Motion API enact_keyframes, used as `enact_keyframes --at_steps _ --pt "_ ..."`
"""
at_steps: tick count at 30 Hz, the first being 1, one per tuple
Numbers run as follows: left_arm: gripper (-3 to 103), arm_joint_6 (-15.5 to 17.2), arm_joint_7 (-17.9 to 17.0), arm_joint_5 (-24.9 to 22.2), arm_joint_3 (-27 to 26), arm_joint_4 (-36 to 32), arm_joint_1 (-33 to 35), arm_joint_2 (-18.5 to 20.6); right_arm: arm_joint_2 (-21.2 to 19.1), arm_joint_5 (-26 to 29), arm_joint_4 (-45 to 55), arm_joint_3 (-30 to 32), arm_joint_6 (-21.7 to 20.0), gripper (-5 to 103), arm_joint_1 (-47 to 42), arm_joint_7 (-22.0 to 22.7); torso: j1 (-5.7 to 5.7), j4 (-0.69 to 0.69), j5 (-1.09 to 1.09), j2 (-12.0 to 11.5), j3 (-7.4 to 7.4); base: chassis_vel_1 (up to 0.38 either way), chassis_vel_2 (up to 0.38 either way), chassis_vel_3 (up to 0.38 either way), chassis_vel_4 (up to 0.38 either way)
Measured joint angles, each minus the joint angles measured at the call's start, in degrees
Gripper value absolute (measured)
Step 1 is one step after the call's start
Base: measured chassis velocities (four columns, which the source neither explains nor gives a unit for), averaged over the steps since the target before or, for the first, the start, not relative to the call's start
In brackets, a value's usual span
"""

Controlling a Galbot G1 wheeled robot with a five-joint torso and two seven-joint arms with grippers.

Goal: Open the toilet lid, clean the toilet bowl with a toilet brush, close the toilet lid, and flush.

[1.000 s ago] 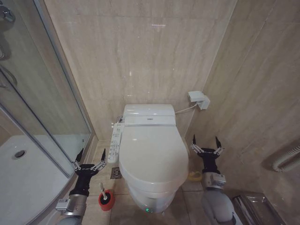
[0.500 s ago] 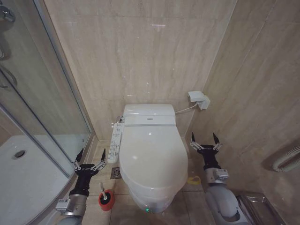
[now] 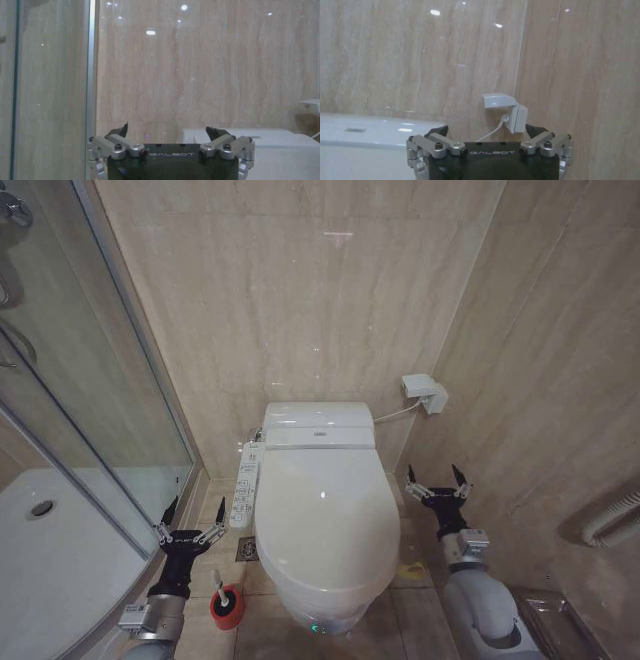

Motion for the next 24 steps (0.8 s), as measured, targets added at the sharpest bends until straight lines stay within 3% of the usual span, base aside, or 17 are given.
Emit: enact_keyframes --at_steps 24 --pt "100 0.00 0.00 0.00 0.00 0.00 0.00 0.00 -0.04 0.25 0.01 -0.08 -0.21 100 0.08 0.21 0.00 0.00 0.00 0.00 0.00 0.000 0.000 0.000 0.000"
